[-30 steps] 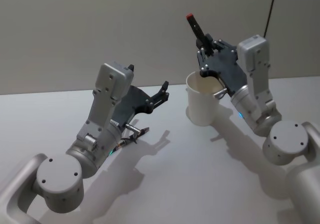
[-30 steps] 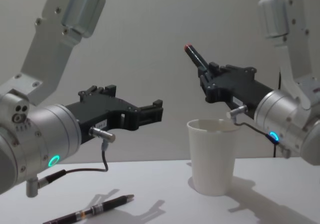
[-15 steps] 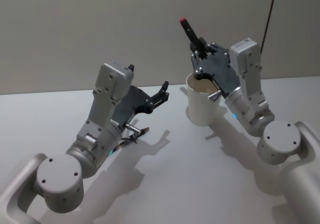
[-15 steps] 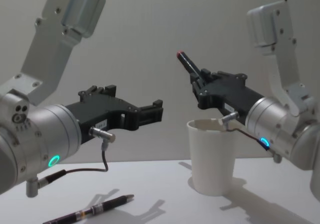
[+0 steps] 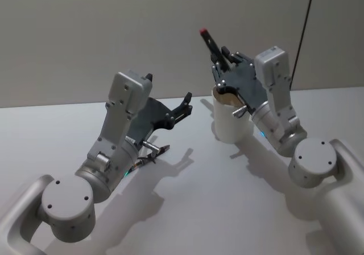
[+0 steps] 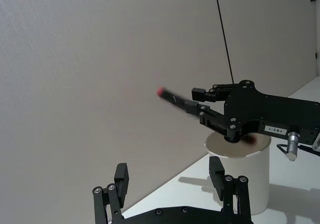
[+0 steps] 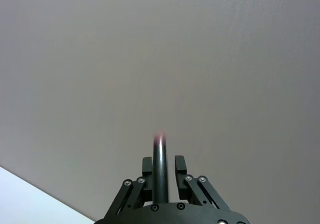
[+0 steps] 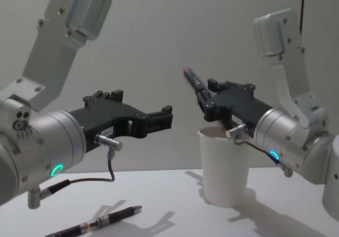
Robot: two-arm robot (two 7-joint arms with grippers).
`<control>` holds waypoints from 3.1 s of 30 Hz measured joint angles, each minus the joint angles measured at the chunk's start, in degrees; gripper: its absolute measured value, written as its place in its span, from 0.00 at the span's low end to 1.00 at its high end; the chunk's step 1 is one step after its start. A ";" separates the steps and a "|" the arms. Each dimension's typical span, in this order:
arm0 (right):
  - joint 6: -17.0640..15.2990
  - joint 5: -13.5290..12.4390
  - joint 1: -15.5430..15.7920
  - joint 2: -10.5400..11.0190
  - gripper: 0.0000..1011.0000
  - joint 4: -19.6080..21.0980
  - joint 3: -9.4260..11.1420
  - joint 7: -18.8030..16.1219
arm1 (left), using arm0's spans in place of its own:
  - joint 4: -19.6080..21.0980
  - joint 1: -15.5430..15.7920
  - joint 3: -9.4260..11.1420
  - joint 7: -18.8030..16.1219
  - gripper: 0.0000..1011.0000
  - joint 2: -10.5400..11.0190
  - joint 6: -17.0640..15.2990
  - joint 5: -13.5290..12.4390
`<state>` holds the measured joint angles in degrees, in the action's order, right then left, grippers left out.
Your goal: Place the pen into the pen holder.
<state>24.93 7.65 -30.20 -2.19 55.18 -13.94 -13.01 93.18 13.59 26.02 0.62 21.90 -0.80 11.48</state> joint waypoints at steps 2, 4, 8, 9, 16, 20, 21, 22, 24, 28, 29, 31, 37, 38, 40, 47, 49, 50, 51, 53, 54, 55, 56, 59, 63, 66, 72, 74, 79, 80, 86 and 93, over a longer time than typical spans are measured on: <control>0.01 0.01 -0.04 -0.03 0.28 -0.13 -0.04 0.01 | 0.00 0.00 0.00 0.00 0.99 0.00 0.00 0.00; 0.02 0.02 -0.10 -0.07 0.33 -0.30 -0.09 0.02 | 0.00 0.00 0.00 0.00 0.99 0.00 0.00 0.00; 0.03 0.02 -0.19 -0.11 0.47 -0.51 -0.15 0.04 | 0.00 0.00 0.00 0.00 0.99 0.00 0.00 0.00; 0.03 0.02 -0.21 -0.12 0.48 -0.59 -0.16 0.05 | 0.00 0.00 0.00 0.00 0.99 0.00 0.00 0.00; 0.04 0.02 -0.29 -0.16 0.68 -0.79 -0.21 0.09 | 0.00 0.00 0.00 0.00 0.99 0.00 0.00 0.00; 0.04 0.02 -0.32 -0.18 0.82 -0.87 -0.24 0.10 | 0.00 0.00 0.00 0.00 0.99 0.00 0.00 0.00; 0.03 0.02 -0.32 -0.18 0.84 -0.88 -0.25 0.10 | 0.00 0.00 0.00 0.00 0.99 0.00 0.00 0.00; 0.04 0.02 -0.32 -0.18 0.87 -0.88 -0.25 0.10 | 0.00 0.00 0.00 0.00 0.99 0.00 0.00 0.00; 0.01 -0.07 -0.32 -0.17 0.92 -0.84 -0.24 0.07 | 0.00 0.00 0.00 0.00 0.99 0.00 0.00 0.00; -0.40 -0.80 -0.11 -0.05 0.99 -0.04 -0.15 -0.28 | 0.00 0.00 0.00 0.00 0.99 0.00 0.00 0.00; -0.64 -1.18 0.12 0.02 0.99 0.55 -0.09 -0.48 | 0.00 0.00 0.00 0.00 0.99 0.00 0.00 0.00; -1.14 -1.79 0.47 0.16 0.99 1.48 0.02 -0.75 | 0.00 0.00 0.00 0.00 0.99 0.00 0.00 0.00; -2.65 -3.46 1.68 0.64 0.99 4.47 0.29 -1.24 | 0.00 0.00 0.00 0.00 0.99 0.00 0.00 0.00; -2.85 -3.68 1.96 0.74 0.99 5.08 0.34 -1.27 | 0.00 0.00 0.00 0.00 0.99 0.00 0.00 0.00; -3.69 -4.38 2.63 0.97 0.99 6.47 0.46 -1.34 | 0.00 0.00 0.00 0.00 0.99 0.00 0.00 0.00; -6.37 -6.25 5.46 1.90 0.99 11.74 0.72 -1.35 | 0.00 0.00 0.00 0.00 0.99 0.00 0.00 0.00; -7.38 -6.87 6.60 2.27 0.99 13.67 0.78 -1.21 | 0.00 0.00 0.00 0.00 0.99 0.00 0.00 0.00; -7.71 -7.08 6.97 2.40 0.99 14.34 0.81 -1.14 | 0.00 0.00 0.00 0.00 0.99 0.00 0.00 0.00; -8.54 -7.54 7.79 2.65 0.99 15.67 0.87 -0.95 | 0.00 0.00 0.00 0.00 0.99 0.00 0.00 0.00; -9.28 -7.94 8.67 2.94 0.99 17.14 0.93 -0.74 | 0.00 0.00 0.00 0.00 0.99 0.00 0.00 0.00; -9.59 -8.11 9.16 3.11 0.99 17.91 0.95 -0.64 | 0.00 0.00 0.00 0.00 0.99 0.00 0.00 0.00; -10.38 -8.52 10.02 3.42 0.99 19.32 0.99 -0.41 | 0.00 0.00 0.00 0.00 0.99 0.00 0.00 0.00; -10.68 -8.67 10.53 3.59 0.99 20.14 1.01 -0.32 | 0.00 0.00 0.00 0.00 0.99 0.00 0.00 0.00; -11.95 -9.42 12.40 4.23 0.99 22.90 1.10 0.16 | 0.00 0.00 0.00 0.00 0.99 0.00 0.00 0.00; -13.51 -10.23 14.86 5.15 0.99 26.65 1.23 0.79 | 0.00 0.00 0.00 0.00 0.99 0.00 0.00 0.00; -14.40 -10.73 16.57 5.80 0.99 29.38 1.36 1.36 | 0.00 0.00 0.00 0.00 0.99 0.00 0.00 0.00; -16.20 -11.65 20.29 7.38 0.99 34.49 1.72 2.88 | 0.00 0.00 0.00 0.00 0.99 0.00 0.00 0.00; -16.60 -11.83 21.06 7.77 0.99 35.52 1.89 3.30 | 0.00 0.00 -0.01 0.00 0.99 0.00 0.00 0.00; -16.76 -12.06 21.20 7.95 0.99 35.64 1.83 3.34 | 0.00 0.00 0.00 0.01 0.99 0.00 0.01 0.00; -16.87 -12.16 21.30 8.07 0.99 35.73 1.82 3.40 | 0.00 0.00 0.00 0.01 0.99 0.00 0.01 0.00; -18.58 -14.22 22.98 10.43 0.99 37.49 1.65 4.41 | 0.00 0.00 0.00 0.01 0.99 0.00 0.00 0.00; -21.28 -17.41 25.60 13.98 0.99 40.28 1.42 5.99 | 0.00 0.00 0.00 0.00 0.99 0.00 0.00 0.00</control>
<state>3.65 -9.76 -4.60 11.80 95.45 -12.52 -7.01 93.18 13.59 26.02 0.63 21.89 -0.79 11.48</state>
